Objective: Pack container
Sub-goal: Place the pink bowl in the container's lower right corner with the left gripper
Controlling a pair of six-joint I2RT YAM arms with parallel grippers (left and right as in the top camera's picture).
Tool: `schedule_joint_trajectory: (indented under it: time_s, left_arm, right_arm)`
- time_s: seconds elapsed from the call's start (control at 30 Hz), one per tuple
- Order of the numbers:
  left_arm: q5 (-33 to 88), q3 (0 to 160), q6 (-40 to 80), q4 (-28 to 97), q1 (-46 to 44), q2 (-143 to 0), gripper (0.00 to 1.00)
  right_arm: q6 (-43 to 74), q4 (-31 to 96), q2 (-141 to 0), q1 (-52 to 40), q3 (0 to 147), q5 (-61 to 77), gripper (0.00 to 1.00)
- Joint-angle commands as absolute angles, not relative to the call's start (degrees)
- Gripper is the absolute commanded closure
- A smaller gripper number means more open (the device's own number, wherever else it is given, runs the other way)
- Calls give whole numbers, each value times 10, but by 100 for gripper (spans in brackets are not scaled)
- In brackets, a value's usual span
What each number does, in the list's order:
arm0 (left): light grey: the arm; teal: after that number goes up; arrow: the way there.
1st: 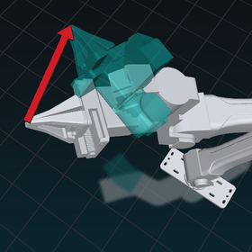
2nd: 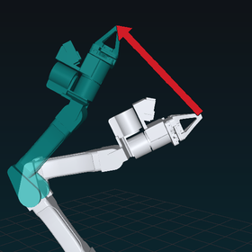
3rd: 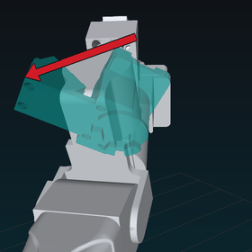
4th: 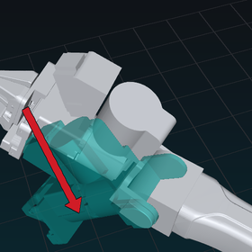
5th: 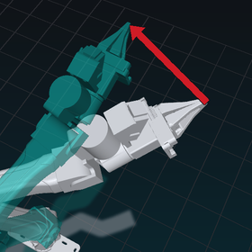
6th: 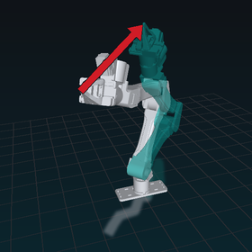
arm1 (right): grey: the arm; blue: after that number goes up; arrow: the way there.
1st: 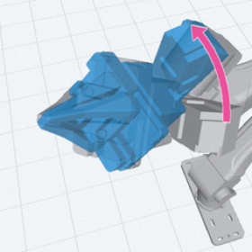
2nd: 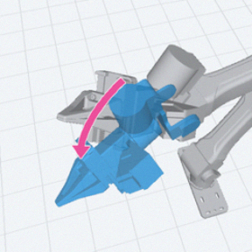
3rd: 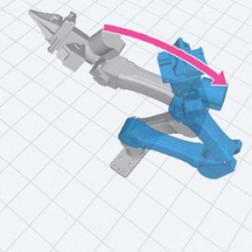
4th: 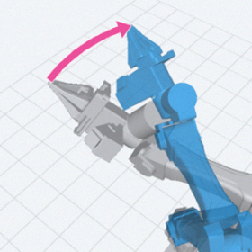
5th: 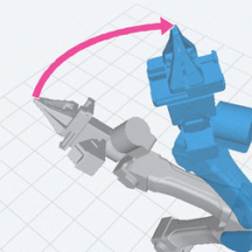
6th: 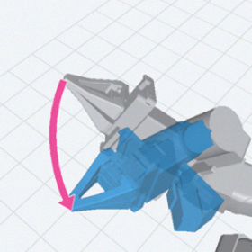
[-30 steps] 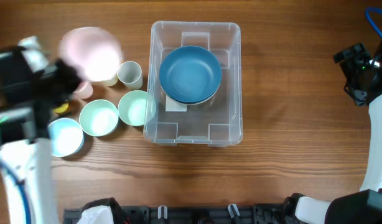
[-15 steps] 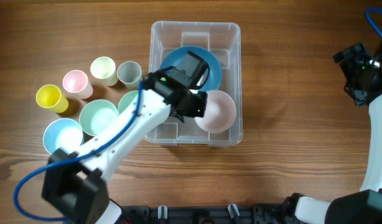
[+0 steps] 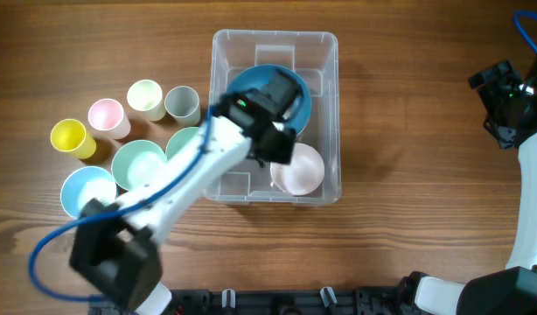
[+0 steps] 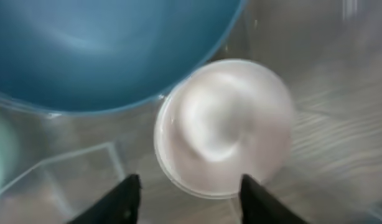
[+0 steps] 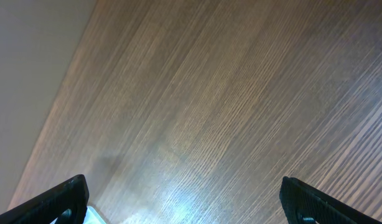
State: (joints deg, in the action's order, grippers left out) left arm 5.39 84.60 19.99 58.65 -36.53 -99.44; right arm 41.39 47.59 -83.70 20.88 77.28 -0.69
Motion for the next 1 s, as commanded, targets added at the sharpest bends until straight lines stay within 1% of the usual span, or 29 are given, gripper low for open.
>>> schedule_joint_trajectory:
  time_s: [0.0,0.03,0.1,0.17,0.2,0.3,0.4,0.5,0.57,0.7,0.8,0.97]
  left_arm:
    - [-1,915,218,646,-292,-887,40]
    - [-18,917,232,666,-269,-868,39]
    - [-77,917,263,728,-186,-818,39]
    - [-118,917,287,782,-83,-780,34]
    - [-124,916,293,803,-24,-768,30]
    - [-85,896,296,830,163,-758,22]
    - [-11,842,296,820,293,-766,21]
    - [34,731,297,762,385,-767,21]
    - [61,644,297,702,429,-767,22]
    - [73,514,305,592,479,-767,25]
    - [69,453,303,508,484,-768,28]
    - [64,385,303,405,483,-768,28]
  right_arm:
    - [422,476,-844,207,771,-13,0]
    - [422,476,-844,207,771,-13,0]
    - [422,476,-844,207,771,-13,0]
    - [422,476,-844,207,771,-13,1]
    - [422,476,-844,207,771,-13,1]
    - [422,476,-844,207,771,-13,0]
    - [422,476,-844,207,771,-13,0]
    - [422,476,-844,207,771,-13,0]
    - [422,476,-844,207,771,-13,0]
    - [422,476,-844,207,771,-13,0]
    - [422,476,-844,207,771,-13,1]
    - [422,476,-844,207,771,-13,0]
